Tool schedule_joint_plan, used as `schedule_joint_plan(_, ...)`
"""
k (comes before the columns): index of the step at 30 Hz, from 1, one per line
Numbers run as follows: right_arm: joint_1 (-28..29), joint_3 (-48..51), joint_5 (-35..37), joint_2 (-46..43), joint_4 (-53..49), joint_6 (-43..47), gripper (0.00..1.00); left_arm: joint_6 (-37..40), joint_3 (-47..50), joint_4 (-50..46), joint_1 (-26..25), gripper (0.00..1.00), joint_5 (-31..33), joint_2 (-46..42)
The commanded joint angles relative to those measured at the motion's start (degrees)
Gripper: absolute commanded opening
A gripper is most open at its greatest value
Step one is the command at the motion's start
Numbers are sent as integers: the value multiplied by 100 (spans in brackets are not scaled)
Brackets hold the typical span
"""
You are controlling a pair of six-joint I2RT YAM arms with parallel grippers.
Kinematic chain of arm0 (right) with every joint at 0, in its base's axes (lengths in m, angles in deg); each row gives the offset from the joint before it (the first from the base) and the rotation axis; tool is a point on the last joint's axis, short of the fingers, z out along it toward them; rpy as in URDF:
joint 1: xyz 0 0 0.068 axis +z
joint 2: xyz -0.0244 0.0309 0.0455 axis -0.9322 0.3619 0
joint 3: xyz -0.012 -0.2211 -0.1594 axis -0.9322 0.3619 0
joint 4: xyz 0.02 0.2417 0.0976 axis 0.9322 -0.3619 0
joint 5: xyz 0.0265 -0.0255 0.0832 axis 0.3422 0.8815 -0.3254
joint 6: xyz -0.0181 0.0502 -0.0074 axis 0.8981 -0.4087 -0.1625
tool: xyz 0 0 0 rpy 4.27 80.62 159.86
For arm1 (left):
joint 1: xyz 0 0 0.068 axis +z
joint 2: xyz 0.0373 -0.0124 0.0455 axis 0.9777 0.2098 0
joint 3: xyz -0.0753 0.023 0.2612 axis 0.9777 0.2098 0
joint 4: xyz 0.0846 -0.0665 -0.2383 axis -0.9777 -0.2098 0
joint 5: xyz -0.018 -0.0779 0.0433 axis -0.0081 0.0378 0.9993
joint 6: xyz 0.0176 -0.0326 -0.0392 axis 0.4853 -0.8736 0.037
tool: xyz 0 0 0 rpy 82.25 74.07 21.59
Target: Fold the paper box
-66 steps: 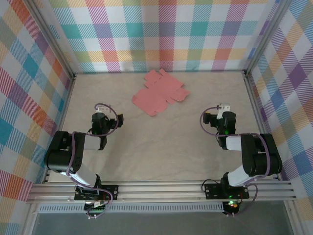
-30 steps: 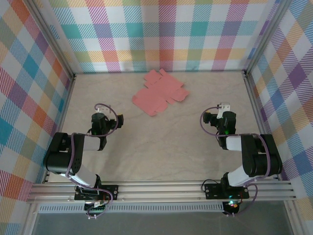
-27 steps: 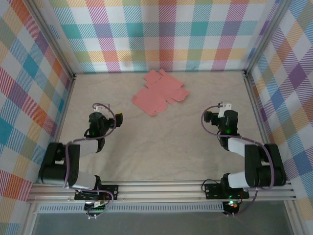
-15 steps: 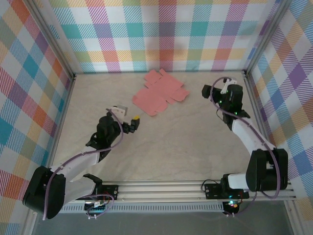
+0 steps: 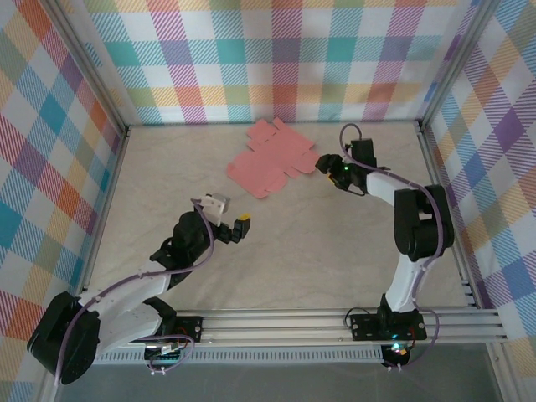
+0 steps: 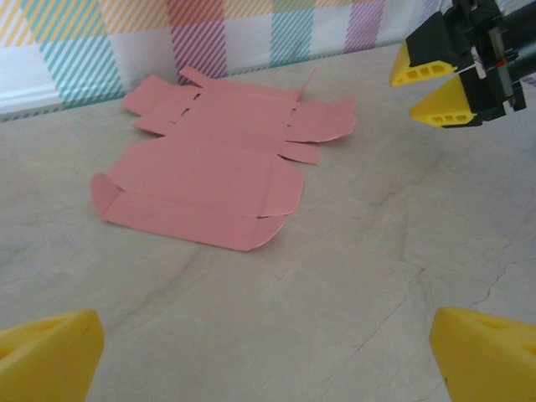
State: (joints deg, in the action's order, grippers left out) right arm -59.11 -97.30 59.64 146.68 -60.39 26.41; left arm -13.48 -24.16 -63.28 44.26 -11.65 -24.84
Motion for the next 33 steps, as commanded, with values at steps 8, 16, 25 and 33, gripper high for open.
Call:
schedule_joint_plan(8,37,-1363,-452,1433,-127,-686,35,-164,210,-680,-18,100,631,-746)
schedule_joint_plan(16,39,-1479,-668,1622,12,-919,1,-320,395,-774,-22,100,502,-1025)
schedule_joint_plan(25,82,510,-572,441,1289,-1743,0,-531,513,-745,-21,100,615,-1199)
schedule_joint_plan(33,713,2665,537,-1236,1870,-2558,0,-902,162,-353,-21,100,447,-317)
